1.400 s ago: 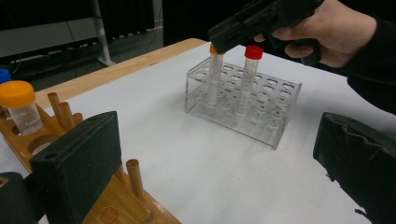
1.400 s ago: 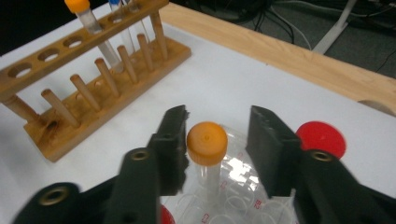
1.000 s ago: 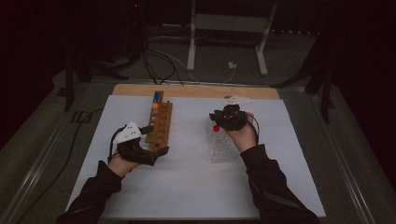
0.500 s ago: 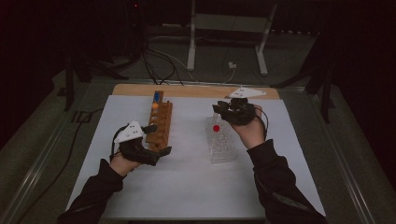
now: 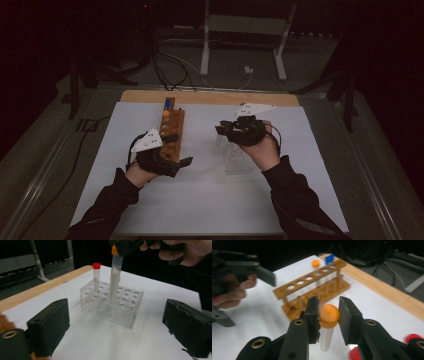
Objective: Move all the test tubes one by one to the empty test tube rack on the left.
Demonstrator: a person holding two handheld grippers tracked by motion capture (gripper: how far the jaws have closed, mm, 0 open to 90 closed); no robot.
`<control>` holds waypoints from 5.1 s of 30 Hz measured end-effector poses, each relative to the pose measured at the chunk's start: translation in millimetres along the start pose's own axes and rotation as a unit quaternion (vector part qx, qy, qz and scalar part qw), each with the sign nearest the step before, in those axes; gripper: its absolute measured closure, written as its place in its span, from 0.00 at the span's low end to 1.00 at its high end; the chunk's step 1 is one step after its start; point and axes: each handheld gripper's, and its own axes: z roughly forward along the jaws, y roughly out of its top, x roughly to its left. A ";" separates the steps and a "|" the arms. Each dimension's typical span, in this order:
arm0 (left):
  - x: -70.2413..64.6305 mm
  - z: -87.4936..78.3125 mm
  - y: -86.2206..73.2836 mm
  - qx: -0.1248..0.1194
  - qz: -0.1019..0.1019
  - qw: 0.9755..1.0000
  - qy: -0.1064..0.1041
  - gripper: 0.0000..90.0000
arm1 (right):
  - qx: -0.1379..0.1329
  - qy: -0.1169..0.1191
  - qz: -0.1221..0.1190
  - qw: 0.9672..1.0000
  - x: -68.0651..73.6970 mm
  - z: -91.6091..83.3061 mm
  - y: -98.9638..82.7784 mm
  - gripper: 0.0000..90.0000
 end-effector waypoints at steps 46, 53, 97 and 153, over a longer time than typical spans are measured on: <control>-7.9 37.0 2.5 0.007 0.027 0.999 -0.026 0.84 | 0.007 0.080 -0.019 0.997 38.6 14.9 6.0 0.78; -7.4 34.1 4.2 0.005 0.029 0.999 -0.019 0.85 | -0.013 0.079 -0.015 0.997 39.0 12.6 5.7 0.63; 90.8 -11.7 4.6 -0.041 -0.050 0.978 0.200 0.85 | -0.080 0.052 0.026 0.995 34.1 -51.4 -56.6 0.00; 99.0 19.4 -30.1 0.081 -0.071 0.970 0.219 0.76 | -0.083 0.063 0.032 0.994 33.6 -57.2 -57.0 0.00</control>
